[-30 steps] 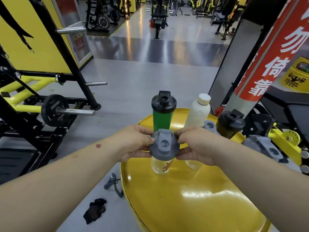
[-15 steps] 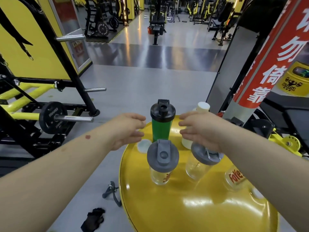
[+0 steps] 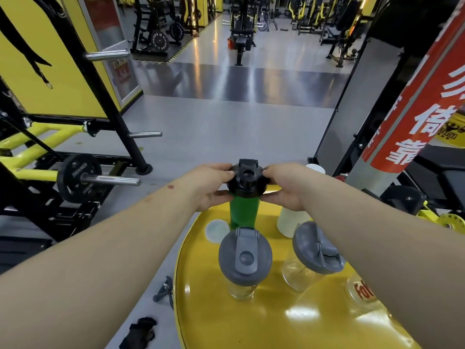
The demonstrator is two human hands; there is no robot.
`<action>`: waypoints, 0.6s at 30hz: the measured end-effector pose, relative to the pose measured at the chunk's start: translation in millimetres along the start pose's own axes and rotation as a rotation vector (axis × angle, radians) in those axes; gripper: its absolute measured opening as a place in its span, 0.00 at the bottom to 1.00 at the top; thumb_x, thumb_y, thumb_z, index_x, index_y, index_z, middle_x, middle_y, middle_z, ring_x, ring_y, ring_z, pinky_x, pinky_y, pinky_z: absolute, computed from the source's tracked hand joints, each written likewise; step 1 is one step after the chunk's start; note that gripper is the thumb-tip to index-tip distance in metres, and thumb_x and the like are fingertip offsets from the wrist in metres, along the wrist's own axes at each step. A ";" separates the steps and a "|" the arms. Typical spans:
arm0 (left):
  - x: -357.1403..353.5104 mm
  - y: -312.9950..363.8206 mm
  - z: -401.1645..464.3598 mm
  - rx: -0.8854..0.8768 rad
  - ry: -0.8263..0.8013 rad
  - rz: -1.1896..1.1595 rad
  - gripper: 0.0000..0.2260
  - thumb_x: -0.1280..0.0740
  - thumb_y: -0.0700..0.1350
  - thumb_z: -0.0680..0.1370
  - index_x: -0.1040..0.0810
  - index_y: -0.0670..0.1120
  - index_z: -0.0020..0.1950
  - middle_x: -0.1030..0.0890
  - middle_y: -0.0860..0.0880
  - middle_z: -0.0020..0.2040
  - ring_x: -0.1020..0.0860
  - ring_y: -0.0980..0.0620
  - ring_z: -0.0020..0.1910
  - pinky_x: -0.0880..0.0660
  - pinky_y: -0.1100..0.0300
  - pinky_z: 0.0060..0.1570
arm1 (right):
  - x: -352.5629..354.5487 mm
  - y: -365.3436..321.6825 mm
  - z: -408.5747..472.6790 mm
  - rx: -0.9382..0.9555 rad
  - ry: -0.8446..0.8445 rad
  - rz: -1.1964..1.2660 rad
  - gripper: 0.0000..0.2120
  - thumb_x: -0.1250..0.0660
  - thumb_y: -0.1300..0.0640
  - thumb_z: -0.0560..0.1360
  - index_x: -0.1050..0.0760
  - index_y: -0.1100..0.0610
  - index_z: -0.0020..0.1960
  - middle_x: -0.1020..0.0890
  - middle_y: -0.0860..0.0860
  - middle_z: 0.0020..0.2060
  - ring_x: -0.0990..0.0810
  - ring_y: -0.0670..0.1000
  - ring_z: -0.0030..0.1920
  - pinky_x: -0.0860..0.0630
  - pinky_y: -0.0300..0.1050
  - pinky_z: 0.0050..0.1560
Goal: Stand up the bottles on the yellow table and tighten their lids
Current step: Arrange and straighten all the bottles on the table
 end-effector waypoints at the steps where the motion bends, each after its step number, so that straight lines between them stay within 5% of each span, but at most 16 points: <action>1: 1.2 0.7 2.9 -0.032 0.003 0.007 0.18 0.35 0.38 0.83 0.25 0.46 0.73 0.23 0.42 0.69 0.21 0.35 0.62 0.20 0.44 0.60 | 0.5 0.1 -1.2 -0.004 -0.001 0.013 0.25 0.33 0.65 0.77 0.30 0.62 0.73 0.23 0.64 0.69 0.18 0.62 0.61 0.15 0.51 0.43; 8: -3.2 -5.1 3.2 -0.041 -0.040 0.069 0.18 0.33 0.38 0.82 0.25 0.45 0.72 0.21 0.41 0.67 0.20 0.36 0.61 0.22 0.42 0.63 | 5.8 5.9 -2.9 0.002 -0.018 -0.042 0.20 0.36 0.67 0.79 0.28 0.65 0.71 0.21 0.62 0.61 0.20 0.60 0.54 0.17 0.53 0.50; 12: -2.9 -8.1 4.4 -0.049 -0.035 0.074 0.18 0.33 0.39 0.82 0.25 0.46 0.72 0.20 0.42 0.66 0.20 0.36 0.61 0.21 0.42 0.63 | 10.3 7.7 -6.0 -0.039 -0.004 -0.077 0.13 0.39 0.69 0.80 0.23 0.63 0.62 0.19 0.59 0.61 0.19 0.60 0.61 0.18 0.58 0.59; 18: -4.1 -6.0 2.0 -0.056 -0.028 0.082 0.18 0.33 0.38 0.82 0.25 0.46 0.72 0.21 0.41 0.67 0.20 0.36 0.61 0.21 0.42 0.62 | 10.6 10.0 -8.5 -0.085 0.018 -0.005 0.16 0.41 0.69 0.80 0.24 0.64 0.66 0.20 0.60 0.62 0.19 0.60 0.61 0.15 0.54 0.50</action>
Point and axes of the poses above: each hand's wrist, its own z-axis towards the middle knuckle, its own x-axis out of the back of the hand, y = z × x, the point moved 7 cm from there along z, towards the middle knuckle
